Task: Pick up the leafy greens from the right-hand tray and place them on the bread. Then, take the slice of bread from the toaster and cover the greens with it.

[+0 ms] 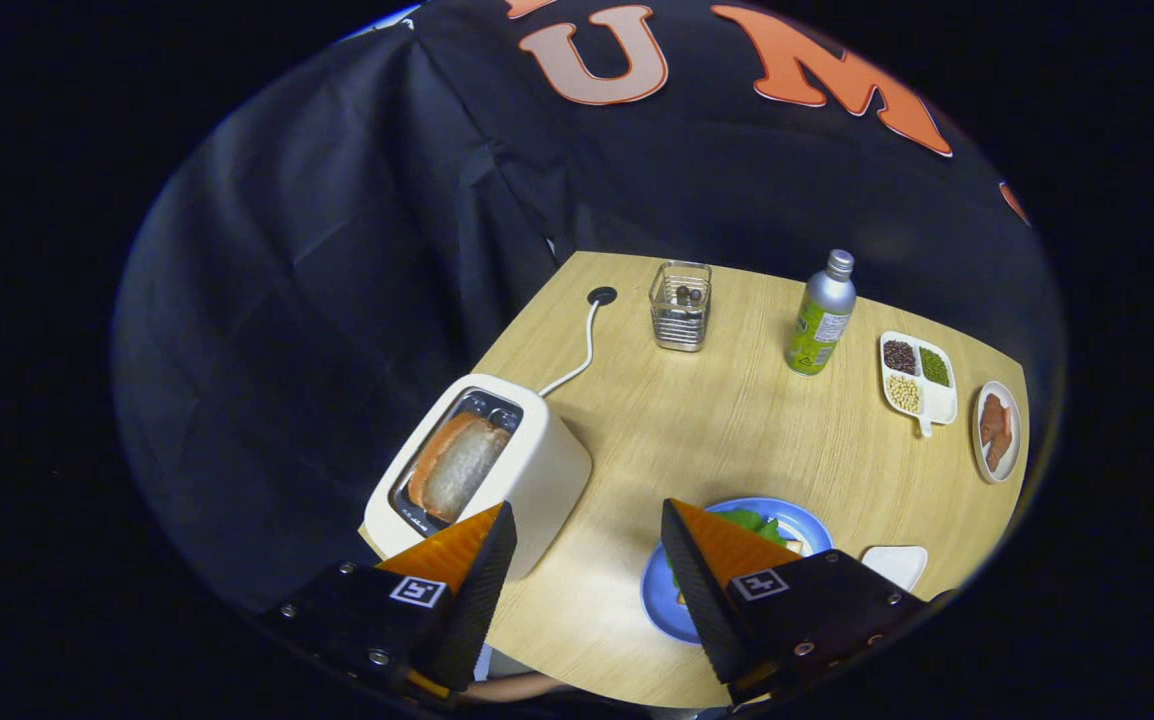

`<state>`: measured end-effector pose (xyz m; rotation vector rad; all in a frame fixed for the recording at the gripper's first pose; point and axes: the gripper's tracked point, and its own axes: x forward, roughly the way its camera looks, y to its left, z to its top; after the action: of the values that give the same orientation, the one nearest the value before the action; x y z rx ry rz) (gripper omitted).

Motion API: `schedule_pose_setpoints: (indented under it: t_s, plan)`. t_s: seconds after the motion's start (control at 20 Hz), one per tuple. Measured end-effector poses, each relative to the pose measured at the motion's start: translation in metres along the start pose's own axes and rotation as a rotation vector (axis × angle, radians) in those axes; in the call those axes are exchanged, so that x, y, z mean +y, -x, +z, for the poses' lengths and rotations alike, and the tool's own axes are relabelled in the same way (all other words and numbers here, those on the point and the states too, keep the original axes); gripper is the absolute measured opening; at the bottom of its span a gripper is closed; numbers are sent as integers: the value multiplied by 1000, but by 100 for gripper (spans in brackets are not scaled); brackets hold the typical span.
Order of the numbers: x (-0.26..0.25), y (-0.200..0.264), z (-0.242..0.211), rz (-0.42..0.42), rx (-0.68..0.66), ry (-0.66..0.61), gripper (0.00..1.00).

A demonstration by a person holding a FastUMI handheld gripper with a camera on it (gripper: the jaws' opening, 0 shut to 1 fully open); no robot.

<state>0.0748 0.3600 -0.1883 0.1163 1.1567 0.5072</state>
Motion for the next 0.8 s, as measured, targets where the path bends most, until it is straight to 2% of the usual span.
schedule_pose_setpoints:
  t_s: [0.3,0.5,0.8]
  plan:
    - [55,-9,11,59,45,-16,88]
    - [76,-20,15,50,66,-16,80]
    - [85,-53,10,-11,143,-40,67]
